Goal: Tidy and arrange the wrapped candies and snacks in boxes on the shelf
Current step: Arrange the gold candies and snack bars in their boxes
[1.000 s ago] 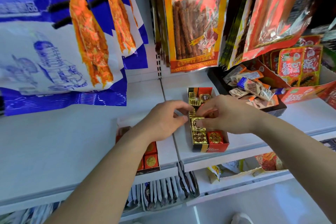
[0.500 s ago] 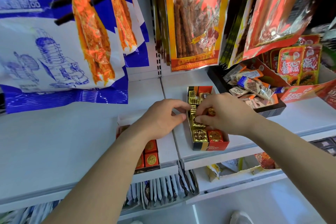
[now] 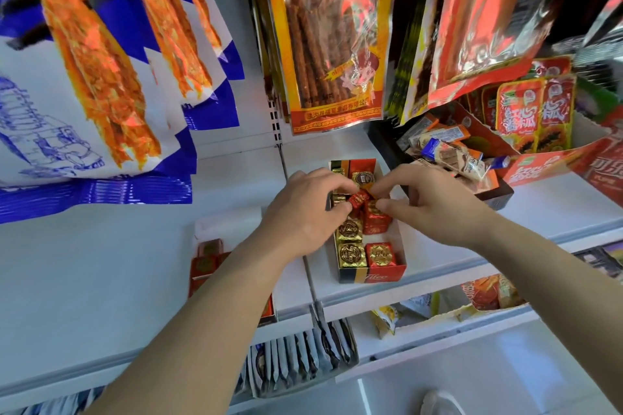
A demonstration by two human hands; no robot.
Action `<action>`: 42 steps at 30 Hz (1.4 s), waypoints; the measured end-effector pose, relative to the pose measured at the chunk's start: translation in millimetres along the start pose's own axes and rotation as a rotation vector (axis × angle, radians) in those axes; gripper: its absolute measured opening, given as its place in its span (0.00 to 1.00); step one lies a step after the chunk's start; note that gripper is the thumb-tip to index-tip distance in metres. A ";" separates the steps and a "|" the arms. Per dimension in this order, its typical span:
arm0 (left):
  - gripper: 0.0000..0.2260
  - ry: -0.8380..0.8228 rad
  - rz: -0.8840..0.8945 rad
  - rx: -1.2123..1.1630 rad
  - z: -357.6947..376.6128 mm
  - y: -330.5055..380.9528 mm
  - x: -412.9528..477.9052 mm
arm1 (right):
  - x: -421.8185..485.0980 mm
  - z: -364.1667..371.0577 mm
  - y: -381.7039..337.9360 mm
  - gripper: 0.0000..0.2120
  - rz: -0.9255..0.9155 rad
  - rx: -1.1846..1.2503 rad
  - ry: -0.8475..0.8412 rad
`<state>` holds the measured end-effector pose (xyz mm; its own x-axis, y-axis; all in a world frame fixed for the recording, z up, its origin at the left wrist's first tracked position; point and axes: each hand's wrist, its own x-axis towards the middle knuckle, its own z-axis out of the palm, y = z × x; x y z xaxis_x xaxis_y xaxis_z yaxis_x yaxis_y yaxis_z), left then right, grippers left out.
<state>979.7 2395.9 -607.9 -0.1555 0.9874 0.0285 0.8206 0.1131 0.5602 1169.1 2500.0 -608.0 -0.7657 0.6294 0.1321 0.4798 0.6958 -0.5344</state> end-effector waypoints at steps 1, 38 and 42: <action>0.12 -0.003 -0.001 0.010 1.8 0.8 1.7 | 0.9 0.7 0.6 0.09 -0.027 -0.014 -0.014; 0.10 0.136 -0.056 -0.101 3.3 -10.7 8.6 | 27.8 -5.1 2.7 0.11 -0.013 -0.104 -0.041; 0.13 0.099 -0.143 -0.030 6.4 -8.3 16.5 | 41.5 0.5 2.5 0.14 0.040 -0.124 -0.158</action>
<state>973.9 2412.0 -617.4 -0.3240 0.9457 0.0278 0.7698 0.2464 0.5889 1138.3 2527.6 -604.3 -0.7981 0.6020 -0.0253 0.5528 0.7147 -0.4285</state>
